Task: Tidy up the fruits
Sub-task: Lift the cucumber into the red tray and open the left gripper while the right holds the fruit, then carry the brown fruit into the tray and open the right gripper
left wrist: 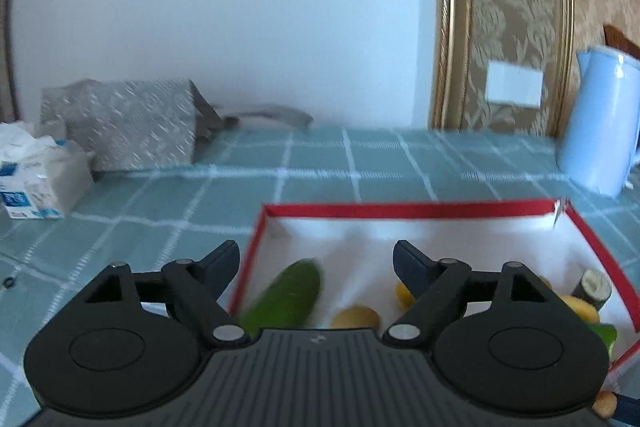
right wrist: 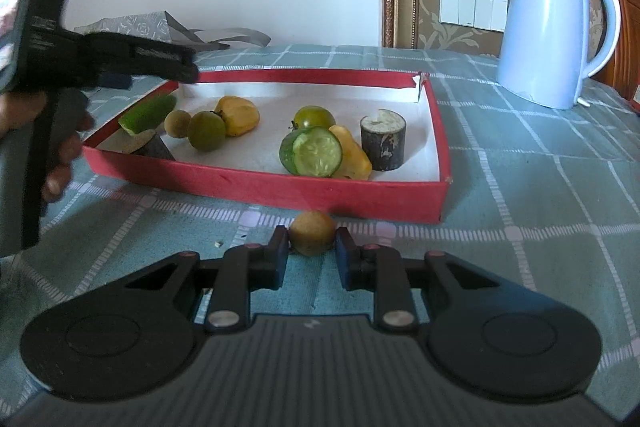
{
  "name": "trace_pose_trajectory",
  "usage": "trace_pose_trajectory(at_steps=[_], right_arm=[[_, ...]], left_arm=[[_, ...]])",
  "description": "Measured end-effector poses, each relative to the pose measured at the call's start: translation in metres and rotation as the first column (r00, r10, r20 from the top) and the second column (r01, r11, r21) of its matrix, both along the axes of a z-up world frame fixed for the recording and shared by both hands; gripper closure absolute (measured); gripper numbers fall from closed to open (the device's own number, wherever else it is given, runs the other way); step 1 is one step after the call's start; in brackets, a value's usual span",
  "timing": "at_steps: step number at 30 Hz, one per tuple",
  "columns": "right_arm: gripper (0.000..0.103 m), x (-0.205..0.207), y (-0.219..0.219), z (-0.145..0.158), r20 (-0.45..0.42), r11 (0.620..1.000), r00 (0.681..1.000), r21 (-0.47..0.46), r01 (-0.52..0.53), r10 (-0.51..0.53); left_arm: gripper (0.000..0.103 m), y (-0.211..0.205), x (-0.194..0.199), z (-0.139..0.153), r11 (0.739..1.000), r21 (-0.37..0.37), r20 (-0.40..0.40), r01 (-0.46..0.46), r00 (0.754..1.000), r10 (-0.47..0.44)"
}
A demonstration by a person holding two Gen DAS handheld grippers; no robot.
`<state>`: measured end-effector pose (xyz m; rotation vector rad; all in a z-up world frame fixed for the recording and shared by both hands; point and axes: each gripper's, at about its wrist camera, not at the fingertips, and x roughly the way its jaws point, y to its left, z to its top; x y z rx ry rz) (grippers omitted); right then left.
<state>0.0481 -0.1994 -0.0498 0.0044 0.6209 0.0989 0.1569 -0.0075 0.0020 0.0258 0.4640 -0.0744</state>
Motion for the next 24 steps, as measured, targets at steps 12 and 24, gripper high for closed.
trace_pose_trajectory(at_steps=[12,24], right_arm=[[0.079,0.0,0.004,-0.001,0.008,1.0,1.0,-0.021,0.003,-0.003],[0.079,-0.005,0.008,-0.001,0.022,0.999,1.0,-0.03,0.013,-0.012]], left_arm=[[0.018,0.022,-0.107,-0.006,0.994,-0.061,0.069,0.088,0.994,-0.084],[0.014,0.006,-0.134,-0.026,0.982,0.006,0.031,0.186,0.982,-0.187]])
